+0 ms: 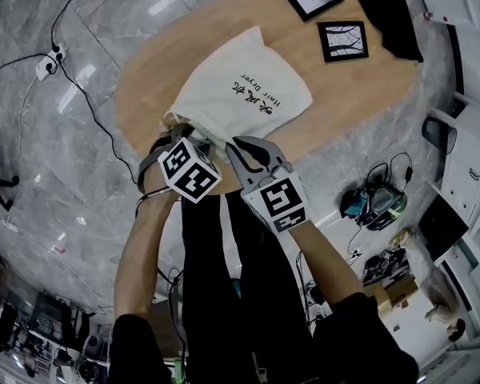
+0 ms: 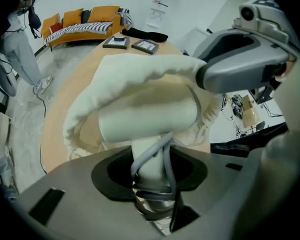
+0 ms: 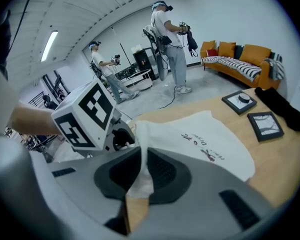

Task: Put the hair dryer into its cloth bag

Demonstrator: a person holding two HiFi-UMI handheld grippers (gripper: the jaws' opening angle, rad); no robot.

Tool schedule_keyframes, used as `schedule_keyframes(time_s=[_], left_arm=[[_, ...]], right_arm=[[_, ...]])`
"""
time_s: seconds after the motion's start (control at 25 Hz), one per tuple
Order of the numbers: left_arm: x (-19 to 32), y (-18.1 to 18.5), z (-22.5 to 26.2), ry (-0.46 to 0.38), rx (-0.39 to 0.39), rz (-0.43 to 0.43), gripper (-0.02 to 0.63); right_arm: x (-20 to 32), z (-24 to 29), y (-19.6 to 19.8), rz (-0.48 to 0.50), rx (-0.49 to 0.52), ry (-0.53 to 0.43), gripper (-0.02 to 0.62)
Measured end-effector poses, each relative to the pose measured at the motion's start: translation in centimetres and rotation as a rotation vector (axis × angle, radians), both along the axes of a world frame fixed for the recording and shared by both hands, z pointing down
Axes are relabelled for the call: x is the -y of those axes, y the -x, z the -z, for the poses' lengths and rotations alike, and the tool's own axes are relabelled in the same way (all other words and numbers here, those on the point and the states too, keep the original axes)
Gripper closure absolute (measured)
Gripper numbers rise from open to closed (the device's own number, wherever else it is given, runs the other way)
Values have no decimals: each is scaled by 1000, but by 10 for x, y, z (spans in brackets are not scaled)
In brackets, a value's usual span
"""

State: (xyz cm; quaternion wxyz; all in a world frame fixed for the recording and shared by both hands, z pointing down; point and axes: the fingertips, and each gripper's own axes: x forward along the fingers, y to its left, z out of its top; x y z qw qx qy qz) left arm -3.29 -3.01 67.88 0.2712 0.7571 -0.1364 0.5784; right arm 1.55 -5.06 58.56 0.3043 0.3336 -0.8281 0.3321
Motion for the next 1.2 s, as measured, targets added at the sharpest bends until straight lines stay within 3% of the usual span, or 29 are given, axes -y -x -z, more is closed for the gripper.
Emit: schedule_keyframes(time_s=[0.48,0.8,1.08,1.2], left_arm=[[3,-18,-30,-24,20,9,422],[5,-11,-43,-63,45,-1,409],[10,-4,-16,-172,-9,28,322],[7,12,4,-207,-34,80,299]], right_arm=[[-5,-12,-4,16,8,30,546],[-9,-18,-5,10,0,54,546],[-10,-20,-5,21,0,60,546],[-8,-21,-4,25,0,56,546]])
